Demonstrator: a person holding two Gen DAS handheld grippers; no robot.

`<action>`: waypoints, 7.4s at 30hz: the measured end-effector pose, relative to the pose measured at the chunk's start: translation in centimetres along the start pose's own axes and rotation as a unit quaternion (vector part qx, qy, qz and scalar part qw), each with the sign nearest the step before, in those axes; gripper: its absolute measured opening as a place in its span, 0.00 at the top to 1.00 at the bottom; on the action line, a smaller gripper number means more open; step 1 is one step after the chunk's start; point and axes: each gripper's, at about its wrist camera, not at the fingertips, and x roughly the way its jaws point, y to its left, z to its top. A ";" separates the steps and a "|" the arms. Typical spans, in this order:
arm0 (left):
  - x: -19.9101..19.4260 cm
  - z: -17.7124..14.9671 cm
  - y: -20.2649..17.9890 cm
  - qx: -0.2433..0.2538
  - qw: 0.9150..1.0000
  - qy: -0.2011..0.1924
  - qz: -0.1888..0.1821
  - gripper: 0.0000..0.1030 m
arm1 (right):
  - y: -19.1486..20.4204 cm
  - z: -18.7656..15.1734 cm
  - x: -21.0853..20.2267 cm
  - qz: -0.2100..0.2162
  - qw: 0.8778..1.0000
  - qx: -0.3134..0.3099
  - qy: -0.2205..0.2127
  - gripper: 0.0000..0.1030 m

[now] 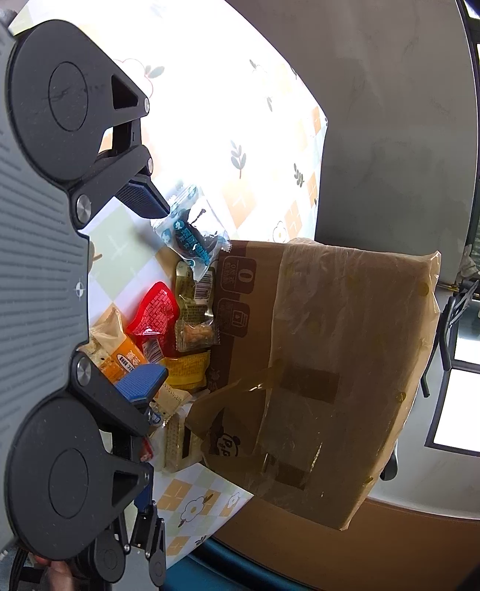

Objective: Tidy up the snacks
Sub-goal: 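Grasp the orange cake bar with the left tool while the right tool grasps the red jerky pack, then carry both packs over the box and open both tools to drop them, then withdraw both tools from the box back to the snacks on the table, then grasp the blue-wrapped pack with the left tool while the right tool grasps the cracker pack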

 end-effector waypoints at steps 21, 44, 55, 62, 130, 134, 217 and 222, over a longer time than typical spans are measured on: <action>7.9 0.1 -6.7 0.154 0.982 0.062 -0.096 0.34 | -1.2 -1.3 0.0 -0.025 0.998 0.008 -0.050 0.63; 4.0 -2.9 -5.3 0.056 0.998 0.005 -0.036 0.61 | -0.9 -1.5 -0.6 -0.018 0.998 -0.006 -0.067 0.63; 3.1 -3.1 -5.2 0.045 0.998 0.002 -0.039 0.61 | -0.9 -1.5 -0.8 -0.016 0.997 -0.005 -0.072 0.63; 2.1 -2.2 -4.3 0.027 0.999 -0.020 -0.029 0.61 | -1.5 -1.6 -1.7 -0.019 0.996 0.010 -0.085 0.63; -0.8 19.7 -1.8 0.046 0.992 -0.114 -0.012 0.29 | -7.4 15.0 -10.6 -0.050 0.973 0.043 -0.221 0.53; -2.1 18.9 1.9 0.032 0.993 -0.112 0.026 0.30 | -7.6 13.0 -10.7 -0.063 0.971 0.057 -0.224 0.53; 4.1 3.6 4.1 -0.027 0.999 0.019 0.007 0.31 | -1.2 1.4 2.4 0.002 0.999 0.037 -0.030 0.58; 5.8 3.6 4.6 -0.027 0.999 0.035 0.009 0.31 | -1.2 0.8 2.2 -0.014 0.998 0.039 -0.043 0.58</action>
